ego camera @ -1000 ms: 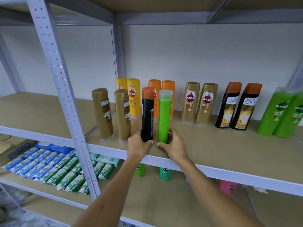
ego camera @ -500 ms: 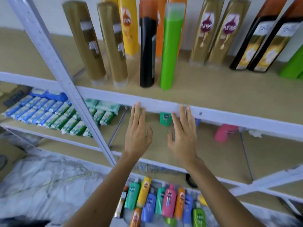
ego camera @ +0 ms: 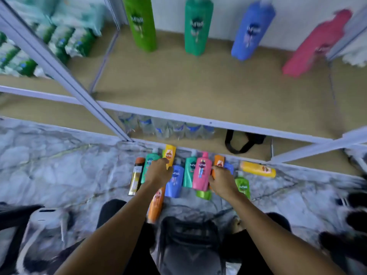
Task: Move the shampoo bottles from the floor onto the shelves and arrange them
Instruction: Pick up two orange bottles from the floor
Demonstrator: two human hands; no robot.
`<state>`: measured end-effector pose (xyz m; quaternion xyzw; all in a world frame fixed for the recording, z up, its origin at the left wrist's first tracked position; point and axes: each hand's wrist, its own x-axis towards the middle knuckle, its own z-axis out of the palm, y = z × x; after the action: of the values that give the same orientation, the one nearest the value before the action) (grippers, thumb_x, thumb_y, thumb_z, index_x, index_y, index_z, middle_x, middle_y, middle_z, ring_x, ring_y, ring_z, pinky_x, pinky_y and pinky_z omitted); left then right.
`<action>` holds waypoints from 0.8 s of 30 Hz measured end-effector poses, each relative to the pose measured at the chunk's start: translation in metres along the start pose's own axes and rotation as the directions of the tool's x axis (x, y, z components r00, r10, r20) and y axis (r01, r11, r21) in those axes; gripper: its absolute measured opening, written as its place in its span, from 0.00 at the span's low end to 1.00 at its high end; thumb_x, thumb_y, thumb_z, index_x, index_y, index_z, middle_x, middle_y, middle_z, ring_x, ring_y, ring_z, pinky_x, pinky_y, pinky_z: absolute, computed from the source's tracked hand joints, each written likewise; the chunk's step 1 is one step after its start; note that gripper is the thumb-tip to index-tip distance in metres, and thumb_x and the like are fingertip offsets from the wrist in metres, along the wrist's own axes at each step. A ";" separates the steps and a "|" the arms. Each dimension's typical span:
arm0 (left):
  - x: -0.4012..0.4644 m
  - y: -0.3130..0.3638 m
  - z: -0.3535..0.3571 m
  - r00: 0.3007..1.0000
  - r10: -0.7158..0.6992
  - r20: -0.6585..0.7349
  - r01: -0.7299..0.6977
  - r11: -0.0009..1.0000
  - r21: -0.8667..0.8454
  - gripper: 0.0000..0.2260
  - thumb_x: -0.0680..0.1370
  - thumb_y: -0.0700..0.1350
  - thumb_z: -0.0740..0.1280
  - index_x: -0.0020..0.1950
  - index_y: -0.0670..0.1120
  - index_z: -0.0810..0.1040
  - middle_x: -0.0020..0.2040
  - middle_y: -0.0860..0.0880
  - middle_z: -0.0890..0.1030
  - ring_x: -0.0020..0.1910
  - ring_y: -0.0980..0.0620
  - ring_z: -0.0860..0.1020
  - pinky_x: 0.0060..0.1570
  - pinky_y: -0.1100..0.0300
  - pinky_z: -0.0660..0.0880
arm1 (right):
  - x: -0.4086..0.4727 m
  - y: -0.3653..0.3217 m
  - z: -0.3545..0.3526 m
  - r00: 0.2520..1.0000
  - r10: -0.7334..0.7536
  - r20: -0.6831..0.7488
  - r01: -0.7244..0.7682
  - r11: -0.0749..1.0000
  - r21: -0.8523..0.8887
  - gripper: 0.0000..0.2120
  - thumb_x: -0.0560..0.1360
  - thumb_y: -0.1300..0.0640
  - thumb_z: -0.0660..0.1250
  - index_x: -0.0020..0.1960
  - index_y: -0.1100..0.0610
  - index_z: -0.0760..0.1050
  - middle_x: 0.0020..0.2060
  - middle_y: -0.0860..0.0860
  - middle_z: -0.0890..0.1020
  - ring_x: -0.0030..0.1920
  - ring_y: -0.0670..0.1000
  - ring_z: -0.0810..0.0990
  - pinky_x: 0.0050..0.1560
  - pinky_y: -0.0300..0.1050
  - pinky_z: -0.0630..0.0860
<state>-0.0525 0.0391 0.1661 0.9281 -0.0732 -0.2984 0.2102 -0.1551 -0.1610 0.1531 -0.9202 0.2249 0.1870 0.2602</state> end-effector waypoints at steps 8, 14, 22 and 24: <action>0.057 -0.087 0.151 0.978 -0.114 0.177 0.116 0.993 0.000 0.14 0.75 0.44 0.66 0.54 0.34 0.77 0.54 0.35 0.79 0.54 0.38 0.77 0.44 0.53 0.72 | 0.028 0.092 0.143 0.981 0.118 0.155 -0.125 0.992 0.033 0.06 0.74 0.59 0.62 0.47 0.60 0.75 0.45 0.60 0.81 0.43 0.60 0.80 0.37 0.44 0.68; 0.053 -0.109 0.189 0.986 -0.048 0.158 0.057 0.997 -0.055 0.14 0.72 0.40 0.65 0.28 0.44 0.66 0.28 0.46 0.69 0.32 0.48 0.70 0.31 0.59 0.61 | 0.009 0.107 0.174 0.984 0.131 0.125 -0.141 0.987 0.073 0.09 0.75 0.57 0.63 0.53 0.58 0.76 0.49 0.56 0.80 0.49 0.58 0.79 0.39 0.42 0.66; 0.023 -0.087 0.183 0.998 0.064 0.015 -0.061 0.990 -0.131 0.09 0.73 0.40 0.64 0.33 0.39 0.71 0.32 0.43 0.70 0.35 0.45 0.70 0.37 0.58 0.66 | -0.040 0.103 0.178 0.996 0.084 0.003 -0.083 0.975 0.204 0.13 0.73 0.57 0.67 0.57 0.57 0.78 0.48 0.53 0.81 0.50 0.57 0.80 0.45 0.43 0.74; 0.016 -0.083 0.182 0.997 0.080 -0.016 -0.081 0.985 -0.150 0.09 0.73 0.39 0.64 0.33 0.40 0.73 0.33 0.41 0.72 0.36 0.45 0.71 0.37 0.59 0.66 | -0.048 0.096 0.175 0.996 0.087 -0.010 -0.083 0.972 0.219 0.07 0.74 0.59 0.66 0.51 0.57 0.78 0.43 0.53 0.79 0.46 0.56 0.78 0.40 0.42 0.70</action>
<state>-0.1449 0.0467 -0.0125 0.9074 -0.0869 -0.2899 0.2917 -0.2839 -0.1200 -0.0018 -0.8773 0.2858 0.1633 0.3494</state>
